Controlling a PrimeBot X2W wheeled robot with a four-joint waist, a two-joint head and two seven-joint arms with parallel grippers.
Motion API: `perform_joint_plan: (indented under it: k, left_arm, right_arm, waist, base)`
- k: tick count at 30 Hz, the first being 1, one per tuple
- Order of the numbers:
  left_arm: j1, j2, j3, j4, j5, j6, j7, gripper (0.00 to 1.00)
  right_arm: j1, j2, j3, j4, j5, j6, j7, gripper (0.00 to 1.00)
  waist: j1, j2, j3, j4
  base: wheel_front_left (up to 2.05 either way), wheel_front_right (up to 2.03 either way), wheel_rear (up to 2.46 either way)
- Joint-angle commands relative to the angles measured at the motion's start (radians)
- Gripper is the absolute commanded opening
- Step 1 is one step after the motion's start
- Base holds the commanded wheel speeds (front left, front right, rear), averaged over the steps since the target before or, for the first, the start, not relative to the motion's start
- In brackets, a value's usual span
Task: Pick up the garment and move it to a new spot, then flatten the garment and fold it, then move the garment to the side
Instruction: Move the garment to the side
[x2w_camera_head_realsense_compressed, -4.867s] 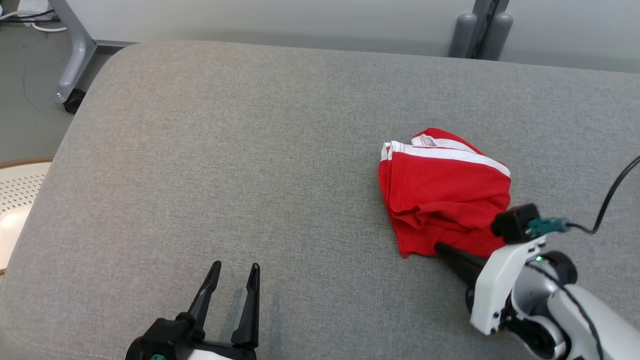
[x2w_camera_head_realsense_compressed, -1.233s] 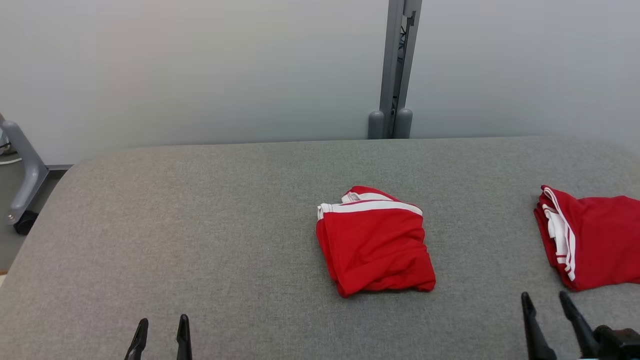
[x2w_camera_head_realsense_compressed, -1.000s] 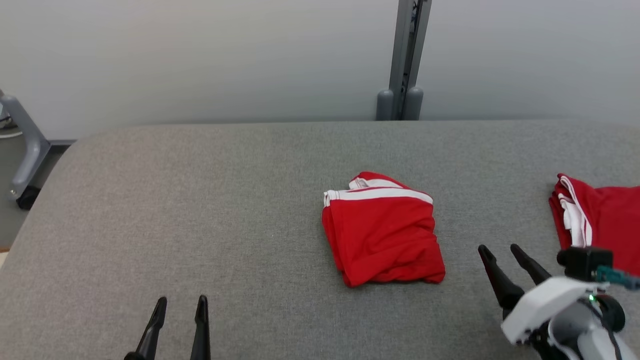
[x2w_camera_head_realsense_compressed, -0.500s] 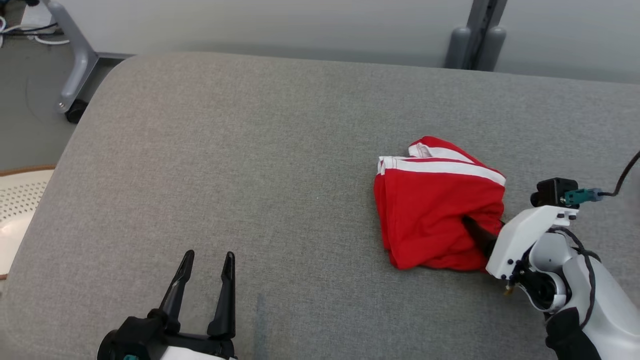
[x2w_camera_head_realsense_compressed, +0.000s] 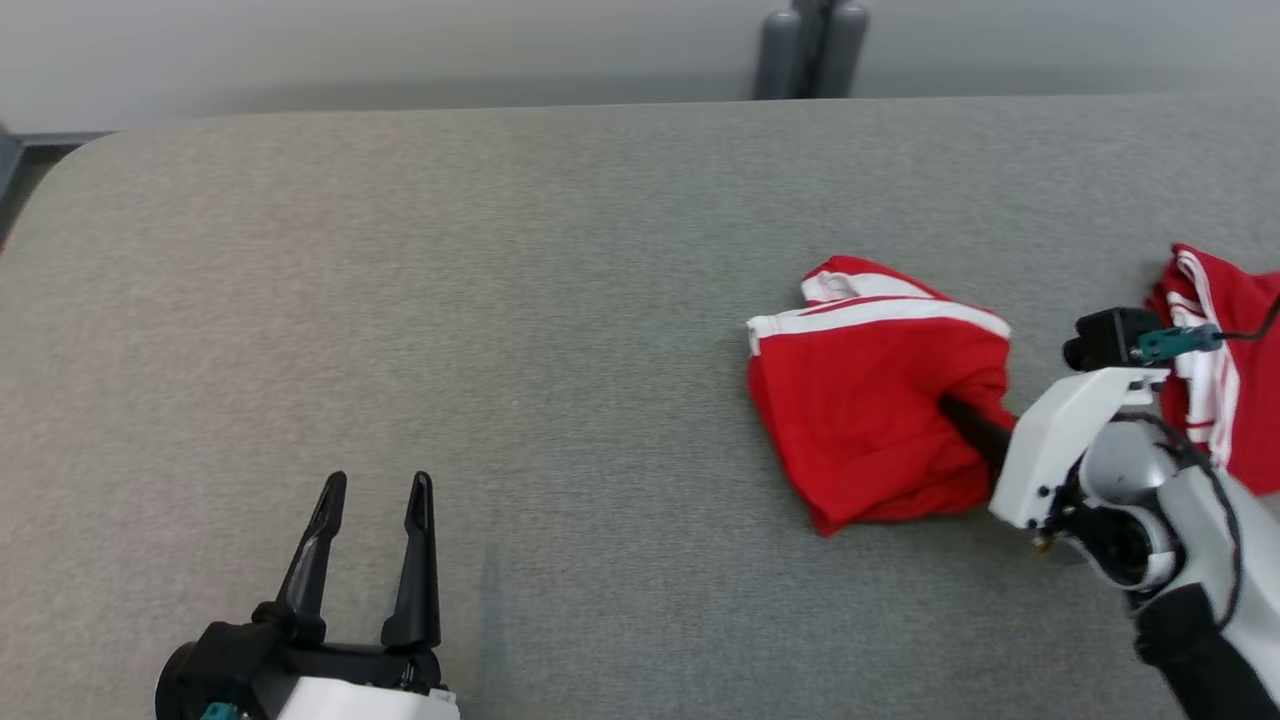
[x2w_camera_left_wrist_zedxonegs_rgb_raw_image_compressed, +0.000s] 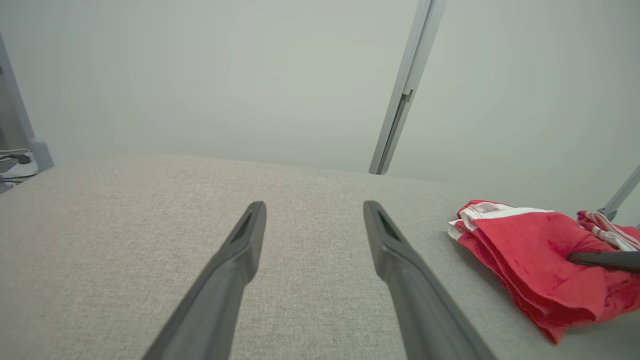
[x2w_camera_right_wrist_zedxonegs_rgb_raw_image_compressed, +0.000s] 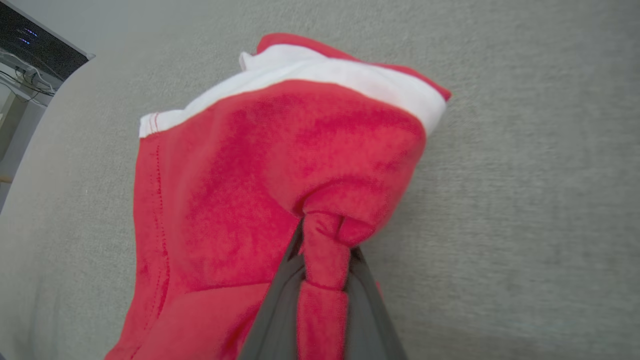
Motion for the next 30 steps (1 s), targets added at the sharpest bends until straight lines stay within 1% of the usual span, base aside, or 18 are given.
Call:
perform_joint_plan:
  k: [1, 3, 6, 10, 12, 15, 18, 20, 22, 24, 25, 26, 27, 30]
  left_arm:
    - [-0.019, 0.003, 0.005, -0.008, 0.009, -0.007, -0.002, 1.0]
    - [-0.031, 0.004, 0.011, -0.013, 0.02, -0.013, -0.002, 1.0]
    - [-0.051, 0.003, 0.011, -0.012, 0.032, -0.023, -0.002, 1.0]
    - [-0.079, 0.004, 0.005, -0.002, 0.05, -0.037, -0.001, 1.0]
    - [-0.089, 0.004, 0.002, 0.004, 0.055, -0.042, -0.002, 1.0]
    - [-0.105, 0.004, -0.006, 0.015, 0.062, -0.051, -0.002, 1.0]
    - [-0.11, 0.004, -0.012, 0.021, 0.064, -0.053, -0.002, 1.0]
    - [-0.116, 0.004, -0.017, 0.025, 0.064, -0.055, -0.001, 1.0]
    - [-0.115, 0.003, -0.019, 0.029, 0.064, -0.054, -0.002, 1.0]
    - [-0.115, 0.004, -0.021, 0.033, 0.062, -0.057, -0.001, 1.0]
    - [-0.116, 0.003, -0.021, 0.034, 0.062, -0.056, -0.002, 1.0]
    - [-0.116, 0.004, -0.02, 0.032, 0.055, -0.05, -0.002, 1.0]
    - [-0.109, 0.003, -0.017, 0.03, 0.05, -0.043, -0.002, 1.0]
    - [-0.094, 0.003, -0.013, 0.029, 0.043, -0.037, -0.002, 1.0]
  right_arm:
    - [-0.016, -0.036, 0.004, -0.022, -0.012, 0.001, 0.01, 0.0]
    - [-0.045, -0.104, 0.021, -0.076, -0.028, 0.001, 0.04, 0.0]
    - [-0.09, -0.183, 0.032, -0.151, -0.03, 0.001, 0.11, 0.0]
    - [-0.15, -0.264, 0.01, -0.208, -0.025, 0.001, 0.215, 0.0]
    - [-0.172, -0.293, -0.017, -0.198, -0.037, 0.001, 0.256, 0.0]
    - [-0.204, -0.327, -0.071, -0.147, -0.075, 0.0, 0.285, 0.0]
    - [-0.224, -0.344, -0.09, -0.11, -0.104, 0.0, 0.303, 0.0]
    - [-0.244, -0.373, -0.099, -0.076, -0.157, 0.0, 0.309, 0.0]
    - [-0.255, -0.39, -0.102, -0.039, -0.216, 0.0, 0.281, 0.02]
    - [-0.272, -0.397, -0.145, 0.02, -0.303, 0.0, 0.197, 0.48]
    - [-0.266, -0.389, -0.145, 0.052, -0.345, 0.0, 0.177, 1.0]
    - [-0.255, -0.375, -0.141, 0.082, -0.378, 0.0, 0.166, 1.0]
    - [-0.253, -0.374, -0.144, 0.123, -0.445, 0.0, 0.137, 1.0]
    - [-0.245, -0.36, -0.136, 0.138, -0.478, 0.0, 0.114, 1.0]
  waist:
    - [0.0, 0.0, 0.023, -0.099]
    - [0.0, 0.0, 0.039, -0.146]
    - [0.0, 0.0, 0.065, -0.2]
    - [0.0, 0.0, 0.097, -0.229]
    - [0.0, 0.0, 0.113, -0.228]
    - [0.0, 0.0, 0.139, -0.21]
    - [0.0, 0.0, 0.153, -0.191]
    - [0.0, 0.0, 0.167, -0.171]
    - [0.0, 0.0, 0.174, -0.152]
    - [0.0, 0.0, 0.182, -0.134]
    - [0.0, 0.0, 0.183, -0.127]
    - [0.0, 0.0, 0.182, -0.122]
    - [0.0, 0.0, 0.176, -0.117]
    - [0.0, 0.0, 0.163, -0.12]
  base:
    - [0.0, 0.0, 0.0]
    - [0.0, 0.0, 0.0]
    - [0.0, 0.0, 0.0]
    - [0.0, 0.0, 0.0]
    - [0.0, 0.0, 0.0]
    - [0.0, 0.0, 0.0]
    - [0.0, 0.0, 0.0]
    - [0.0, 0.0, 0.0]
    - [0.0, 0.0, 0.0]
    - [0.0, 0.0, 0.0]
    - [0.0, 0.0, 0.0]
    - [0.0, 0.0, 0.0]
    - [0.0, 0.0, 0.0]
    - [0.0, 0.0, 0.0]
